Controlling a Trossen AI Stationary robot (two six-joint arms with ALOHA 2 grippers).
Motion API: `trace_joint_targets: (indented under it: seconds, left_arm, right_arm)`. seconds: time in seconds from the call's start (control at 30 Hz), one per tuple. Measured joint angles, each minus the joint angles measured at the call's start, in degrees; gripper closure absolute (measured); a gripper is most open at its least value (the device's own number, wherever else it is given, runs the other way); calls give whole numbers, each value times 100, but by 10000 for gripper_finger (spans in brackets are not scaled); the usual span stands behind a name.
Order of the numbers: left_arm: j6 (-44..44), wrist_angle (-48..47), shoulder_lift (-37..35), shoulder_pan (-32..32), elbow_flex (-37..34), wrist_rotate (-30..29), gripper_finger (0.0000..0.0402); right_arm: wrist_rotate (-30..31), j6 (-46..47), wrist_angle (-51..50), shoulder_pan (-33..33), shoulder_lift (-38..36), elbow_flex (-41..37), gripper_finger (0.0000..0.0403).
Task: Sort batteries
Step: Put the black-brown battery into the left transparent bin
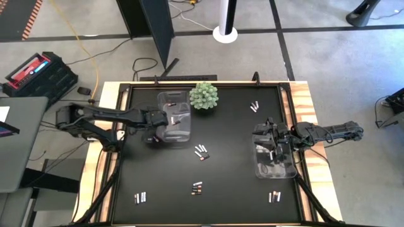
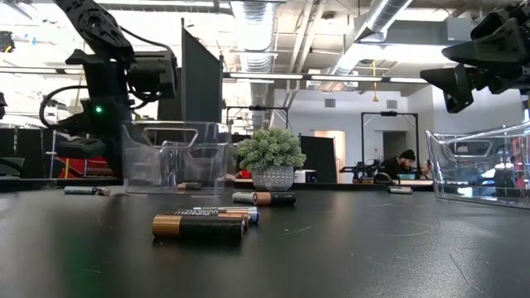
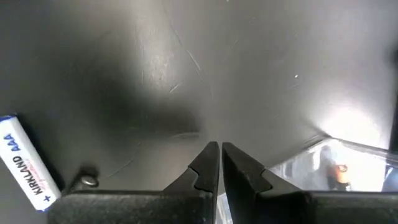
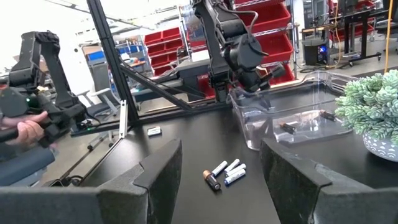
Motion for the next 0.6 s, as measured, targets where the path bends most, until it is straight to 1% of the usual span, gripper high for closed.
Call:
trace_joint_targets:
  seconds: [0.1,0.2,0.3,0.47,0.6]
  left_arm:
    - [-3,65,155,0,0,29,386]
    - [-78,76,333,-8,0,260,386]
    - [-144,105,479,-100,14,358,386]
    - [-220,123,479,-330,5,338,386]
    - [-234,127,449,-490,2,439,386]
  right_arm:
    - [1,0,0,-1,-1,-1,168]
    - [1,0,0,0,-1,1,168]
    - [1,0,0,0,0,0,168]
    - [1,0,0,1,-1,0,168]
    - [-1,0,0,1,1,-1,168]
